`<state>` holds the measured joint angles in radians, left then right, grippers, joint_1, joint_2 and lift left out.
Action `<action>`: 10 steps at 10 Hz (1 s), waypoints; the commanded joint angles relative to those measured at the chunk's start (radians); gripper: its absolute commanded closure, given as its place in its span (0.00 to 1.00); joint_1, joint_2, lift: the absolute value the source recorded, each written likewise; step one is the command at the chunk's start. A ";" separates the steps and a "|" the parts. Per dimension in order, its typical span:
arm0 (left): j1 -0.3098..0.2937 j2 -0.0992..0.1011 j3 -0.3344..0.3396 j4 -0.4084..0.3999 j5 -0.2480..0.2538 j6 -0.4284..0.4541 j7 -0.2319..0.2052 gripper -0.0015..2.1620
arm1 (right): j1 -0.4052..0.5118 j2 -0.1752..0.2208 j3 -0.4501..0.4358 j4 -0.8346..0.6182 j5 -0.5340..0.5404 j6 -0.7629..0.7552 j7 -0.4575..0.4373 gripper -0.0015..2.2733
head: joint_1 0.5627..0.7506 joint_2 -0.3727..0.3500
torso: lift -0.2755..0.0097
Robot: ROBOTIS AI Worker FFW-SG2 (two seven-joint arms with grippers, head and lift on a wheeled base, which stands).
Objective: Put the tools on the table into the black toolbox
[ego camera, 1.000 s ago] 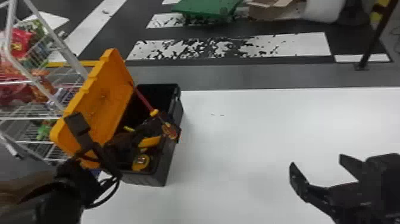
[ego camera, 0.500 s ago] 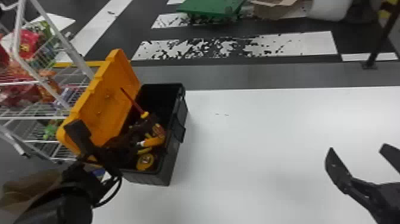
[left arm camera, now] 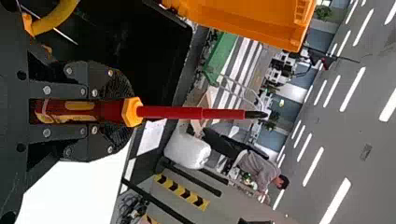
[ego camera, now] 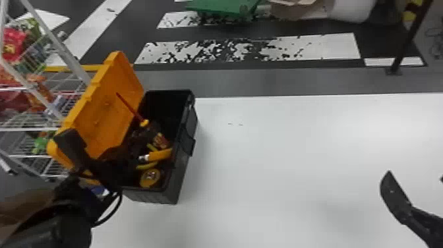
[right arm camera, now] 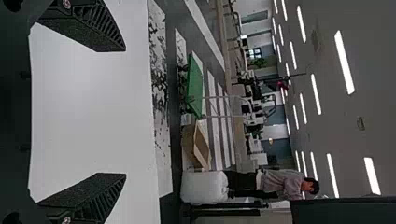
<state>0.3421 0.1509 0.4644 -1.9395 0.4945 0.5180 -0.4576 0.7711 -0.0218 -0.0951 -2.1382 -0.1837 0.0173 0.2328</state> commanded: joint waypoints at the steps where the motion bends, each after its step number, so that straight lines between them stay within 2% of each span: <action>1: 0.009 -0.005 -0.003 -0.013 -0.001 0.000 0.005 0.00 | 0.005 0.008 -0.009 0.009 -0.003 -0.015 0.007 0.02 | 0.70 0.79 | 0.70; 3: 0.048 -0.008 0.002 -0.070 0.012 0.000 0.005 0.01 | 0.007 0.010 -0.009 0.015 -0.005 -0.027 0.007 0.02 | 0.70 0.78 | 0.70; 4: 0.081 -0.017 0.003 -0.110 0.021 0.000 0.005 0.01 | 0.007 0.010 -0.009 0.017 -0.008 -0.030 0.007 0.02 | 0.70 0.78 | 0.70; 6: 0.192 -0.030 -0.003 -0.159 0.061 -0.144 0.002 0.01 | 0.014 0.013 -0.020 0.020 -0.017 -0.058 0.010 0.02 | 0.70 0.76 | 0.70; 7: 0.227 -0.036 -0.010 -0.157 0.068 -0.209 -0.012 0.02 | 0.020 0.013 -0.032 0.024 -0.031 -0.070 0.017 0.02 | 0.70 0.76 | 0.70; 8: 0.264 -0.036 -0.033 -0.147 0.068 -0.301 -0.004 0.02 | 0.030 0.014 -0.041 0.031 -0.039 -0.095 0.022 0.02 | 0.70 0.75 | 0.70; 9: 0.302 -0.042 -0.066 -0.136 0.044 -0.417 0.014 0.01 | 0.039 0.014 -0.046 0.040 -0.045 -0.119 0.030 0.02 | 0.70 0.74 | 0.70; 10: 0.334 -0.042 -0.112 -0.110 0.015 -0.543 0.054 0.02 | 0.045 0.019 -0.055 0.052 -0.056 -0.144 0.040 0.02 | 0.70 0.74 | 0.70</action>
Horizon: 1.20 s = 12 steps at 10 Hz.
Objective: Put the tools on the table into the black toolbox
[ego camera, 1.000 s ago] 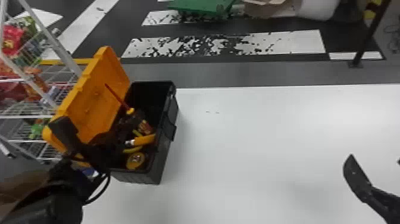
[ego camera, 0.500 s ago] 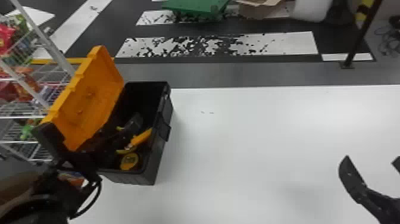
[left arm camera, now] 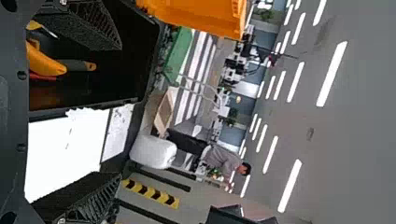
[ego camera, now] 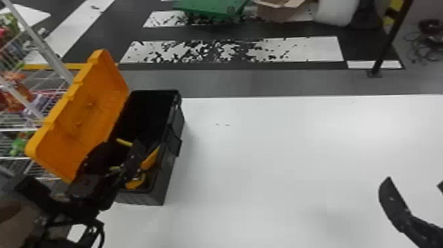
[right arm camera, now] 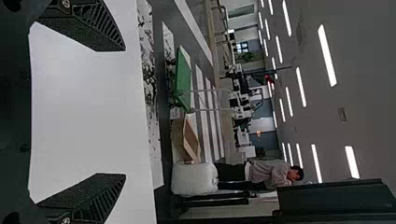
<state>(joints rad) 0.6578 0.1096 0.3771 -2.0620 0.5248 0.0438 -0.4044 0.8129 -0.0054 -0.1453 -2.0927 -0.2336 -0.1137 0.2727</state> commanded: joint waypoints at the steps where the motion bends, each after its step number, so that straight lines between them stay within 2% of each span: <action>1: 0.048 -0.002 -0.060 0.031 -0.035 -0.137 0.045 0.02 | 0.014 0.002 -0.008 0.017 -0.013 -0.043 0.006 0.02 | 0.70 0.73 | 0.70; 3: 0.112 -0.002 -0.125 0.088 -0.114 -0.413 0.122 0.02 | 0.035 0.006 -0.025 0.033 -0.032 -0.099 0.037 0.02 | 0.70 0.72 | 0.70; 5: 0.135 -0.002 -0.170 0.172 -0.183 -0.600 0.165 0.02 | 0.060 0.006 -0.037 0.040 -0.043 -0.132 0.072 0.02 | 0.70 0.71 | 0.70; 7: 0.143 -0.002 -0.214 0.257 -0.236 -0.747 0.180 0.02 | 0.081 0.006 -0.043 0.040 -0.043 -0.151 0.097 0.02 | 0.70 0.69 | 0.70; 8: 0.151 -0.001 -0.239 0.289 -0.264 -0.802 0.205 0.02 | 0.094 0.006 -0.046 0.049 -0.041 -0.178 0.102 0.02 | 0.70 0.67 | 0.70; 10: 0.160 -0.002 -0.262 0.324 -0.289 -0.873 0.231 0.02 | 0.104 0.006 -0.048 0.094 -0.041 -0.246 0.102 0.02 | 0.70 0.64 | 0.70; 12: 0.160 -0.002 -0.264 0.333 -0.304 -0.861 0.237 0.02 | 0.123 0.006 -0.051 0.094 -0.041 -0.280 0.102 0.02 | 0.70 0.60 | 0.70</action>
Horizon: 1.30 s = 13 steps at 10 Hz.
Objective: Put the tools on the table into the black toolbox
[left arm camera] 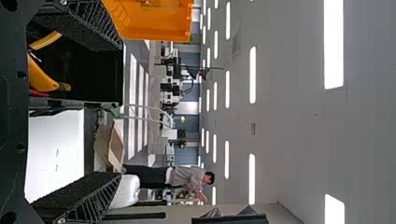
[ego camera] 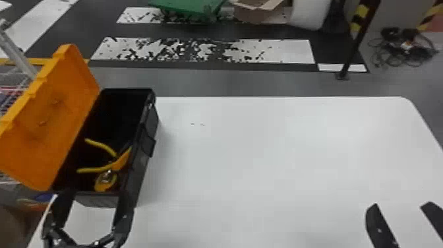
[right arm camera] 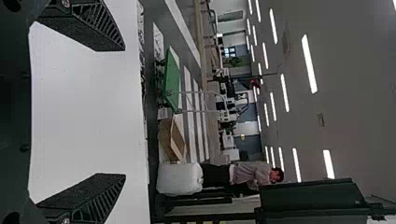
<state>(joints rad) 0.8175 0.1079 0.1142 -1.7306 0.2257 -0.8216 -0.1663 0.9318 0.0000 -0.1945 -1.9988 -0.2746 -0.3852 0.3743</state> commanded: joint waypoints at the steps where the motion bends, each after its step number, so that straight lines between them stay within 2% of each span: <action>1: 0.000 -0.001 -0.005 0.006 -0.013 0.017 0.001 0.02 | 0.005 0.001 -0.006 0.002 0.000 -0.011 0.000 0.02 | 0.70 0.59 | 0.70; 13: -0.044 -0.001 -0.030 0.052 -0.013 0.075 -0.002 0.02 | -0.007 0.001 -0.002 0.052 0.002 -0.079 0.000 0.02 | 0.70 0.53 | 0.70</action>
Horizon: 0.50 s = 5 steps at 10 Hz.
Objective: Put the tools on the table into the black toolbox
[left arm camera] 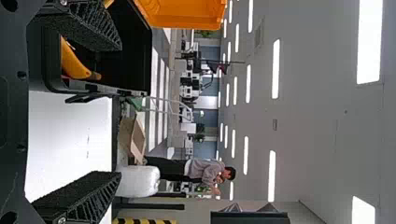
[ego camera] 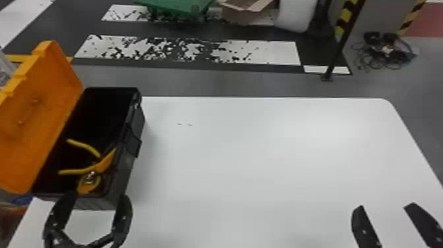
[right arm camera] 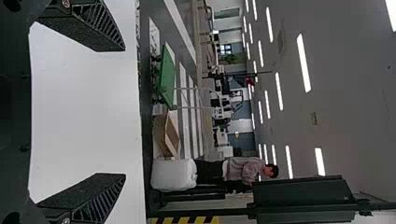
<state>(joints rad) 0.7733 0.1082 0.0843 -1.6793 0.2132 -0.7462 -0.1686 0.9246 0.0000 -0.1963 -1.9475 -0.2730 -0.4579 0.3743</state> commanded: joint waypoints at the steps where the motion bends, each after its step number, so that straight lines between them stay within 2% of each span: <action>1: 0.000 -0.001 -0.001 0.001 0.000 0.000 0.000 0.02 | -0.003 0.001 0.000 0.006 0.000 -0.006 0.000 0.02 | 0.70 0.53 | 0.70; 5: 0.000 -0.001 -0.001 0.001 0.003 0.000 -0.002 0.02 | -0.004 0.001 0.005 0.015 0.000 -0.018 0.000 0.02 | 0.70 0.53 | 0.70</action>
<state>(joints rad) 0.7731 0.1074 0.0828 -1.6781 0.2154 -0.7461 -0.1703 0.9203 0.0000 -0.1920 -1.9337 -0.2730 -0.4745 0.3740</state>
